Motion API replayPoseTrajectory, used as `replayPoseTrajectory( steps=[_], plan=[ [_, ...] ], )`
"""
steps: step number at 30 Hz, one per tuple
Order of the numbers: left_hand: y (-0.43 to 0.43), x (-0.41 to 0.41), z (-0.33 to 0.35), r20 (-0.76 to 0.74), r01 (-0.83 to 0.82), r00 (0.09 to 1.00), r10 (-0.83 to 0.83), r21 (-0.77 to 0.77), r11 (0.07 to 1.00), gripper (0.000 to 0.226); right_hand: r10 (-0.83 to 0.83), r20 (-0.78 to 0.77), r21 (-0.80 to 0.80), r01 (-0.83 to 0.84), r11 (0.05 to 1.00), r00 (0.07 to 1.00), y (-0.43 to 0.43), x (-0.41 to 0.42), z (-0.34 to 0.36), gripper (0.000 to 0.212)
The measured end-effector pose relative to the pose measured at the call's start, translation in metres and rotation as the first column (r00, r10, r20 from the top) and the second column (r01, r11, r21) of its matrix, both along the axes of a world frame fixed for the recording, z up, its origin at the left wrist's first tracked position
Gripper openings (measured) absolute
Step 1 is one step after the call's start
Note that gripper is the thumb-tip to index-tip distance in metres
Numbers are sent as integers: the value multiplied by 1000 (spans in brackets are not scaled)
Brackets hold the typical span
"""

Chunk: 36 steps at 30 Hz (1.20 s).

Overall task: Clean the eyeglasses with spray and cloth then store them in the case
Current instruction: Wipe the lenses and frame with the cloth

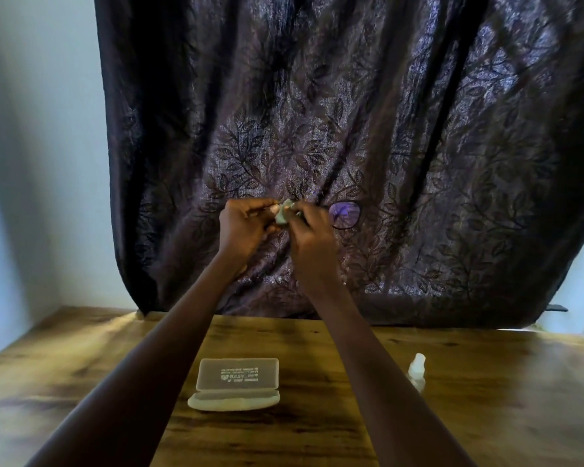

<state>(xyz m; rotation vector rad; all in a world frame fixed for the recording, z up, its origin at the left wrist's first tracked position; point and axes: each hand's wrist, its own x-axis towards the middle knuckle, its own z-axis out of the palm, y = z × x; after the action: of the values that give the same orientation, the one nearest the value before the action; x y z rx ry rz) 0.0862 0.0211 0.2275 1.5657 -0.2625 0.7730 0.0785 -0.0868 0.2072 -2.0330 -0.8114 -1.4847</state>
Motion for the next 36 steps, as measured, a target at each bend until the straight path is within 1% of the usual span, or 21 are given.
replayPoseTrajectory(
  steps=[3,5,9,12,15,20,22,26,28,31,34,36],
  plan=[
    [4,3,-4,11,-30,1000,29,24,999,17,-8,-2,-75,8,997,1000,-2,0,-16,29],
    [8,5,-6,6,-48,999,48,31,998,18,-13,-16,-89,11,996,1000,-10,1,-21,31],
    [12,8,-4,11,-63,998,63,21,998,20,-12,-22,-11,12,1000,1000,-21,4,-7,26],
    [9,8,0,28,-58,998,57,56,997,17,-21,-2,9,21,1000,1000,-15,6,8,27],
    [6,5,2,47,-43,998,39,75,996,18,-28,37,-45,29,999,999,-2,5,8,29],
    [14,6,-3,27,-57,998,55,58,997,16,-28,12,-154,30,988,1000,-4,4,-14,36],
    [17,7,-2,22,-66,998,65,53,996,17,-33,14,-130,34,991,999,-11,4,-13,35],
    [16,6,2,26,-56,998,55,52,997,18,-14,2,-29,14,999,1000,-15,6,5,29],
    [12,5,3,43,-46,998,43,54,997,17,2,13,-14,-2,1000,1000,-7,6,14,27],
    [8,2,2,63,-27,998,24,48,998,21,-11,48,-75,14,997,999,4,4,11,29],
    [11,4,-2,59,-44,997,41,52,998,17,-17,24,-140,20,990,1000,1,3,-6,32],
    [14,6,-3,40,-34,999,32,35,999,18,-24,14,-159,26,987,1000,-7,3,-12,34]
  ],
)
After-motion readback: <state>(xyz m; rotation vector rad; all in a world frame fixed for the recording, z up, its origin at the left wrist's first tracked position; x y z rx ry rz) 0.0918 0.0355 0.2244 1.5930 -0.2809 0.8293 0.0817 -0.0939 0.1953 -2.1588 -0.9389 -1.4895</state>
